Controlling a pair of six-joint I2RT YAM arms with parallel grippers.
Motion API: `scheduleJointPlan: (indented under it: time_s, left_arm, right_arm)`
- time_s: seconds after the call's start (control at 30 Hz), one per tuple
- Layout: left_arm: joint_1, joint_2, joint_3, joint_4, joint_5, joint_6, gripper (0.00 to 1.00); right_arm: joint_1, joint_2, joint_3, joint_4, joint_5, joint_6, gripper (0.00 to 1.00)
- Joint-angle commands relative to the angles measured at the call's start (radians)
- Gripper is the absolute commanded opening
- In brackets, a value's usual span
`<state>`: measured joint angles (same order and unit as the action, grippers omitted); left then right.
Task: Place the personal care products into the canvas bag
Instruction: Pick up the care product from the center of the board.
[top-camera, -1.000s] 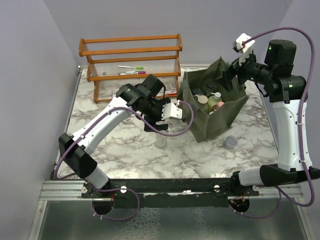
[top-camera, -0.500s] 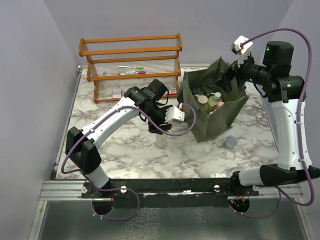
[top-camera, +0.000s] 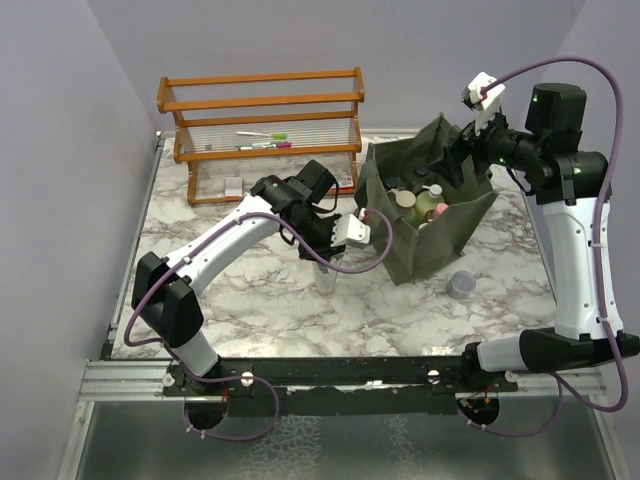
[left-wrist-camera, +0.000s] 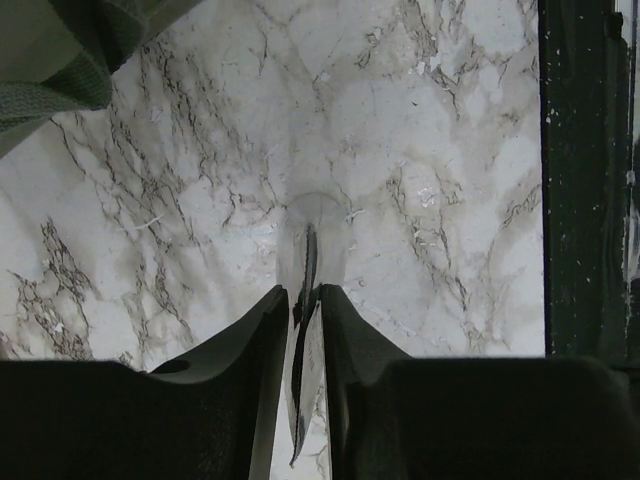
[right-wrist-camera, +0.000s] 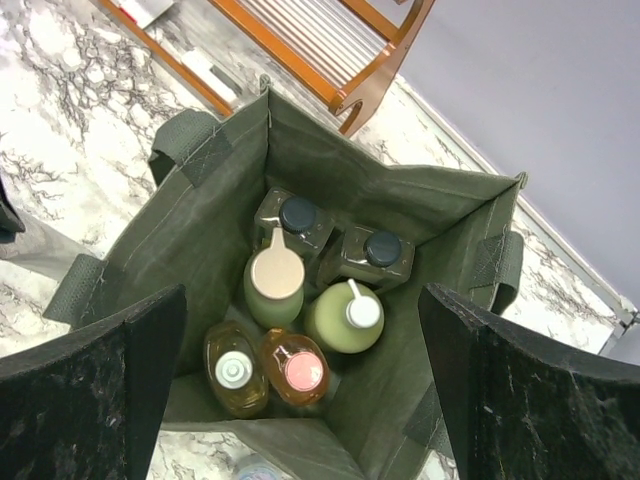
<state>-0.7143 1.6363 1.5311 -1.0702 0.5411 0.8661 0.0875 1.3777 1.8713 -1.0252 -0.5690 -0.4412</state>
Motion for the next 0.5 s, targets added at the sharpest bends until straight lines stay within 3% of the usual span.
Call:
scheduleJointPlan:
  time_s: [0.0,0.17,0.47]
  left_arm:
    - [0.003,-0.005,0.01,0.008,0.075,0.008,0.21]
    - [0.003,-0.028,0.075,-0.06,0.098,0.047,0.0]
    - [0.003,-0.006,0.366,-0.251,-0.02,0.058,0.0]
  right_arm:
    - [-0.013,-0.021,-0.006,-0.002,-0.024,-0.002,0.97]
    - [-0.032,-0.031,-0.02,0.005,-0.01,0.001,0.98]
    - [-0.109,-0.079,-0.072,0.03,0.04,0.012,0.97]
